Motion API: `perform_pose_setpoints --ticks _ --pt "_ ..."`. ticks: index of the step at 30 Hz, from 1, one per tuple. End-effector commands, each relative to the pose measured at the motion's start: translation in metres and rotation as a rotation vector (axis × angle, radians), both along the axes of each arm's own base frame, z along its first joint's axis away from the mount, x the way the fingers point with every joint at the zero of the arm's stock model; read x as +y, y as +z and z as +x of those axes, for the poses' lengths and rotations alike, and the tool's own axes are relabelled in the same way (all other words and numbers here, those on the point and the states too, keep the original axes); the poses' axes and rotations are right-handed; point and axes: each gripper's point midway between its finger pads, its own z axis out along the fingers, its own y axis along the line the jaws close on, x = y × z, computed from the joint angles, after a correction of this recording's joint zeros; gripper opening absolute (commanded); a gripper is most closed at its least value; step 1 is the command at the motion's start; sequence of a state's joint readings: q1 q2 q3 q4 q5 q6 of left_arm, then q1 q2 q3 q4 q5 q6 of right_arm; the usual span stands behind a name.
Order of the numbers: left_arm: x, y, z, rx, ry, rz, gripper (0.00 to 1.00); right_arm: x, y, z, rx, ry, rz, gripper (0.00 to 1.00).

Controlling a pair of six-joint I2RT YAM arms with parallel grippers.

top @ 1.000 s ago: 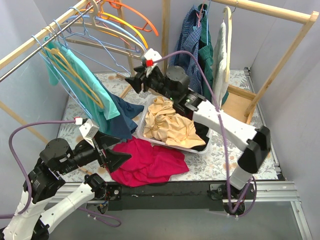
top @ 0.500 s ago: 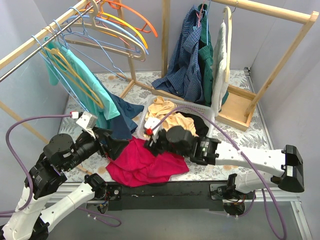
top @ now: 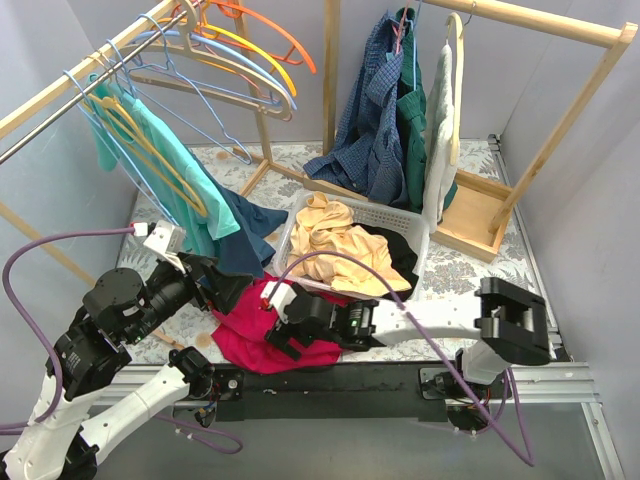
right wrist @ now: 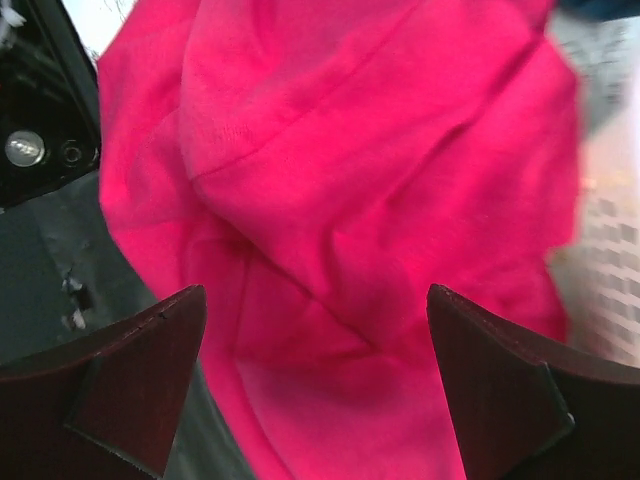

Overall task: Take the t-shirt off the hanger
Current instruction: Pick up the T-shirt from the center of the board.

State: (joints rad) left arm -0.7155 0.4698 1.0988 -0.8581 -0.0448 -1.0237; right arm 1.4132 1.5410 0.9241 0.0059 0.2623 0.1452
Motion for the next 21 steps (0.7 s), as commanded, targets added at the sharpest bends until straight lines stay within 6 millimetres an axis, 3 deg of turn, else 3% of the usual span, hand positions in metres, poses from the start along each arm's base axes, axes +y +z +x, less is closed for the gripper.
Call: perform_pose_setpoints --ticks 1,6,9,13,16,18,19,21 --pt "0.003 0.004 0.000 0.004 0.013 0.001 0.98 0.037 0.005 0.004 0.004 -0.028 0.066 0.98" --pt "0.002 0.001 -0.001 0.011 0.006 0.001 0.98 0.047 -0.017 0.001 0.035 -0.023 0.060 0.98" --pt "0.002 -0.001 -0.001 0.012 0.007 0.006 0.98 0.047 -0.046 -0.005 0.084 -0.013 0.001 0.98" --pt "0.003 0.000 -0.002 0.008 0.010 0.004 0.98 0.026 -0.104 -0.017 0.158 -0.015 -0.133 0.98" --pt "0.004 -0.001 -0.002 0.005 0.011 0.003 0.98 0.002 -0.131 -0.021 0.185 -0.042 -0.208 0.98" --pt "0.005 0.000 -0.004 0.000 0.008 -0.001 0.98 -0.015 -0.143 -0.020 0.180 -0.065 -0.264 0.90" --pt "0.005 0.000 -0.004 -0.001 0.008 -0.003 0.98 -0.024 -0.150 -0.019 0.169 -0.076 -0.302 0.71" --pt "0.005 0.002 -0.004 -0.006 0.006 -0.003 0.98 -0.041 -0.159 -0.014 0.147 -0.107 -0.375 0.50"
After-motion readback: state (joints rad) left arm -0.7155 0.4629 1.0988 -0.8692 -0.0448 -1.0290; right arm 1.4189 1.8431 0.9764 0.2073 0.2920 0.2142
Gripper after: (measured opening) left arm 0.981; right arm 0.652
